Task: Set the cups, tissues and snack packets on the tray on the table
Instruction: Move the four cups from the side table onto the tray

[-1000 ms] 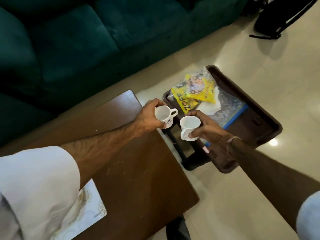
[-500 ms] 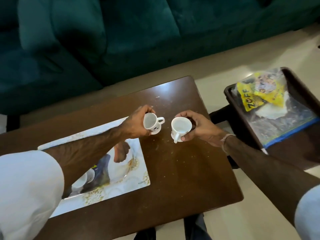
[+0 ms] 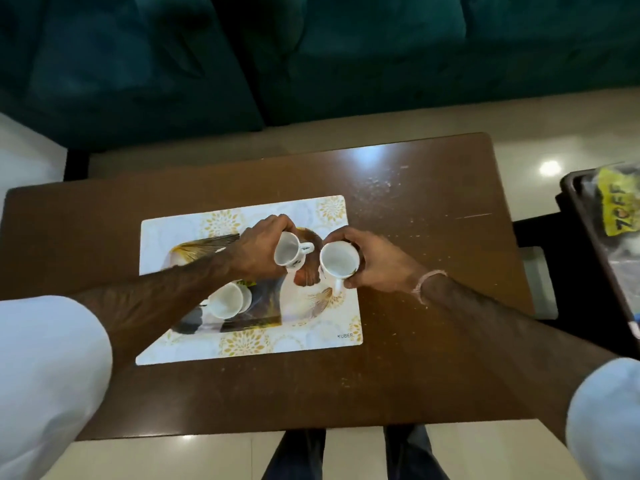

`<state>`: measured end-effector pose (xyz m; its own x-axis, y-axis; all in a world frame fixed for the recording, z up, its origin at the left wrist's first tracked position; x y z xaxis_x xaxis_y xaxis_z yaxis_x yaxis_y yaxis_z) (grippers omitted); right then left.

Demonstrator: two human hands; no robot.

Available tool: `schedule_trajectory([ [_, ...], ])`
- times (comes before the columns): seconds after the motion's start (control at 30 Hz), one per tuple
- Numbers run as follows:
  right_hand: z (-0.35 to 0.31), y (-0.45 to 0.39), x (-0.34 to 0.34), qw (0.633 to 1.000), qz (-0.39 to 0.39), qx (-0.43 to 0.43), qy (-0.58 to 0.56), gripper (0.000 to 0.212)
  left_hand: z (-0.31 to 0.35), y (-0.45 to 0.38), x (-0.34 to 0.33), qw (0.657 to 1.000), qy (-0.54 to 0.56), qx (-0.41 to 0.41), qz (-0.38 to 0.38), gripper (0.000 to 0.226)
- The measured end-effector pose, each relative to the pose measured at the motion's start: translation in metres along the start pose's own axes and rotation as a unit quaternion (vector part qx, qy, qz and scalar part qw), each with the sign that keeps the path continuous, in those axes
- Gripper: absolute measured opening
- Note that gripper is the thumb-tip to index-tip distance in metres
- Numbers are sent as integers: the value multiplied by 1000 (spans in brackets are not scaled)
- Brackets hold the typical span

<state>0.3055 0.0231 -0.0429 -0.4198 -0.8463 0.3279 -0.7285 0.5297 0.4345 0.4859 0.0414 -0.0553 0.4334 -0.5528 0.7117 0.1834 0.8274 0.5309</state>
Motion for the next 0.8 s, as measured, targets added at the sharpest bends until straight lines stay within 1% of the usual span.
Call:
schedule_trajectory([
  [0.13,-21,-21,-37,998,-11,45,45,75,-26,15,-2,999,-40,7,1,70],
  [0.2,-33,-29,-55,993,-18,90,68,67,-36,22,-4,999,-51,5,3,68],
  [0.27,-42,-37,-74,984,-34,123,126,59,-43,26,-6,998,-61,3,11,66],
  [0.4,-45,-47,-105,961,-78,114,240,67,-48,28,-11,998,-59,-7,20,69],
  [0.47,-45,-49,-116,937,-89,122,314,71,-50,28,-14,998,-61,-12,21,72],
  [0.53,-45,-50,-124,919,-96,127,361,73,-51,29,-15,998,-58,-17,25,72],
  [0.67,-44,-52,-132,904,-101,123,397,78,-53,28,-16,998,-62,-17,27,74],
  [0.73,-45,-53,-132,905,-92,124,396,84,-54,29,-17,998,-63,-17,13,81],
  [0.8,-42,-51,-131,916,-87,114,375,91,-57,34,-15,999,-40,-19,9,84],
])
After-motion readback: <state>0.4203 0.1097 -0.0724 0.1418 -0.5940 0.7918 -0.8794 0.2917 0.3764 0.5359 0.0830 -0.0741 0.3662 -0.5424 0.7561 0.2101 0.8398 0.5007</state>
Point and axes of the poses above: each hand's wrist, its own y-axis away from the middle knuckle, its own x-axis out of the back of the hand, z = x × y, the point moved 9 cm from there along -y, towards the middle knuckle, and after that the axes turned 5 degrees about -z, right-handed, at the moved point
